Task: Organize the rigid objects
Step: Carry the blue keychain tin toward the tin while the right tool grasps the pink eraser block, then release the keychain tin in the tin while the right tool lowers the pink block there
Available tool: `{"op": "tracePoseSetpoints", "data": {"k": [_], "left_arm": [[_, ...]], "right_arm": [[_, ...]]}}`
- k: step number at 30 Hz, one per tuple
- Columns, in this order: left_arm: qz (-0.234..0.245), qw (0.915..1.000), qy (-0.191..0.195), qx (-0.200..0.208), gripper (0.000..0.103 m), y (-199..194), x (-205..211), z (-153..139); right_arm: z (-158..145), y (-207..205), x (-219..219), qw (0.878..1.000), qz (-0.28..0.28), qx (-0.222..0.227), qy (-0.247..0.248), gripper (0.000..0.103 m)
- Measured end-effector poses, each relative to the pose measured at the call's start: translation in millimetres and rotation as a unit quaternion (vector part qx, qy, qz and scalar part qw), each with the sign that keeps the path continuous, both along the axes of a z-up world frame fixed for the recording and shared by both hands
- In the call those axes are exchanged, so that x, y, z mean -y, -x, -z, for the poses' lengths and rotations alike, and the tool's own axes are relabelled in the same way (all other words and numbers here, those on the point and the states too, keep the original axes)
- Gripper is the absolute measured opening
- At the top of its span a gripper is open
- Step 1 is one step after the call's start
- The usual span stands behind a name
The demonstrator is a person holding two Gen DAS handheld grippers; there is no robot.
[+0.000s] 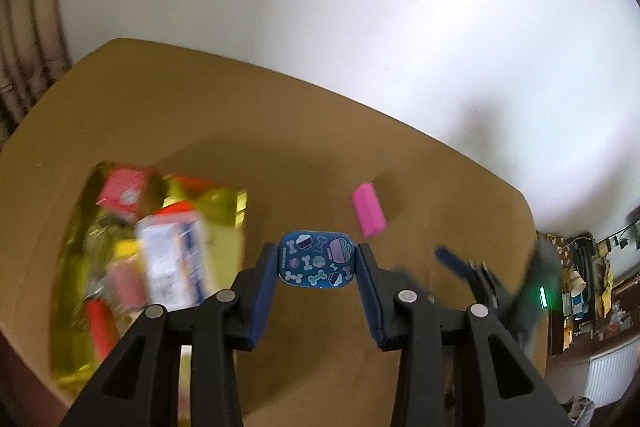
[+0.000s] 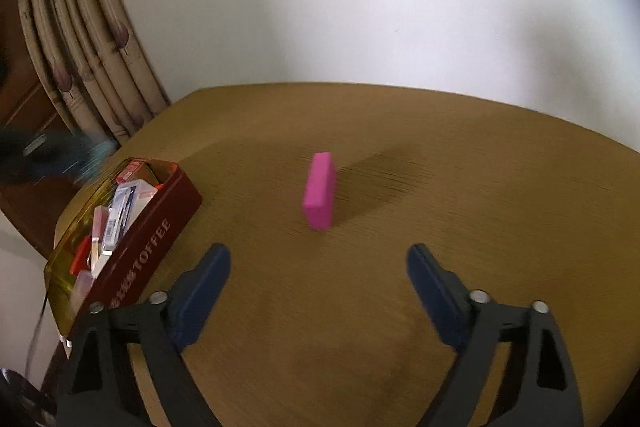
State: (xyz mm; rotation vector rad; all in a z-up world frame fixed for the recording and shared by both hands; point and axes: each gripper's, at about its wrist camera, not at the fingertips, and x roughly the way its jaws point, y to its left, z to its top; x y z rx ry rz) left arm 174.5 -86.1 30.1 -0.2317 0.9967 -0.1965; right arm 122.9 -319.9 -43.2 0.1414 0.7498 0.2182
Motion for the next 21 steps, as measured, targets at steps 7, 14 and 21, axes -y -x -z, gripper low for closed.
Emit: {"op": "tracePoseSetpoints", "data": {"k": [7,14,21], "left_arm": [[-0.049,0.9987,-0.011,-0.006,0.039,42,-71,4],[-0.083,0.9965,-0.011,-0.009,0.039,62,-104,7],[-0.077,0.9962,-0.039,-0.008,0.039,65,-113,29]], "right_arm": [[13,-49,-21,0.998,0.003,-0.038,0.044,0.070],[28,-74,-23,0.994,0.024,-0.082,0.073,0.019],[21,-67,-13,0.995,0.030,-0.087,0.029,0.014]]}}
